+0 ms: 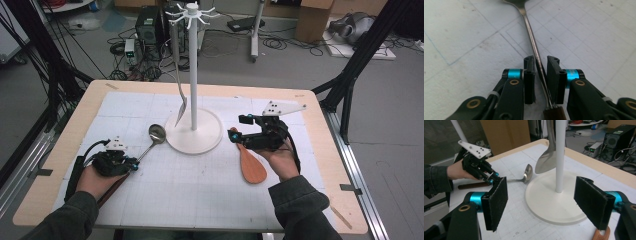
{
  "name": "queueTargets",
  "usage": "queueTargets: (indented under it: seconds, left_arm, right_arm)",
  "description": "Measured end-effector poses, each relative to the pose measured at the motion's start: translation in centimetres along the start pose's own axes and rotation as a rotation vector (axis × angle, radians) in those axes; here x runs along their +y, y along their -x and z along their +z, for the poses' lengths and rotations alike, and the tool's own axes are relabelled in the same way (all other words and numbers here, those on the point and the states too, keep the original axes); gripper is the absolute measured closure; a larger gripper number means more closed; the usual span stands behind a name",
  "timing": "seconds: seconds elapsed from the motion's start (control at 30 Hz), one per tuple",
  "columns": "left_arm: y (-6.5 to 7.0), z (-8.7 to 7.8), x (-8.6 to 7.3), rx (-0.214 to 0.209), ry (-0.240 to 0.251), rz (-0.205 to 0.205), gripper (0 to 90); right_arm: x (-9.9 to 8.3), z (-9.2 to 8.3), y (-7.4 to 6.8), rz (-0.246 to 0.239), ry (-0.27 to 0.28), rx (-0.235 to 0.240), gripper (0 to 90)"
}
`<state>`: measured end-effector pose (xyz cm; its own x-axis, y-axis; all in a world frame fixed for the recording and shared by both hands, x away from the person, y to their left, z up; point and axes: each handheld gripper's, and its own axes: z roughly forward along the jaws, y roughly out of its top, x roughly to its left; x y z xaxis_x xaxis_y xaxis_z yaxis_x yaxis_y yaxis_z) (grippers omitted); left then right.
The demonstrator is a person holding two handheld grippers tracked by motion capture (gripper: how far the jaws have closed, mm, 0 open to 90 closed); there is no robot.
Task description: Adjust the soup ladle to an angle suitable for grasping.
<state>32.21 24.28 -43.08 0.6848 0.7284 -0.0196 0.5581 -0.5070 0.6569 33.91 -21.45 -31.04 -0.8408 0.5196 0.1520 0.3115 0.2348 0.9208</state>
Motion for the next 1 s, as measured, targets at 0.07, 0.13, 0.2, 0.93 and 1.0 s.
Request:
queueTargets:
  seconds: [0.07,0.13,0.2,0.93,1.0]
  left_arm:
    - [0.2,0.2,0.3,0.018,-0.004,-0.002,76.6]
    - [0.4,0.3,0.5,0.034,-0.01,0.004,78.8]
    - [0.4,0.3,0.5,0.041,-0.013,0.0,79.8]
    - [0.7,-0.8,-0.4,-0.061,0.013,0.065,83.8]
    - [0.9,-0.8,-0.4,-0.076,0.011,0.076,83.9]
  right_arm:
    - [0.0,0.1,0.0,-0.001,-0.002,0.002,26.5]
    - [0.0,0.1,0.0,0.001,-0.002,0.005,26.6]
    - [-0.1,0.1,0.1,0.002,-0.003,0.003,26.5]
    - [-0.4,0.4,-0.1,0.008,-0.018,0.009,26.5]
    - [-0.5,0.4,-0.1,0.005,-0.02,0.01,26.5]
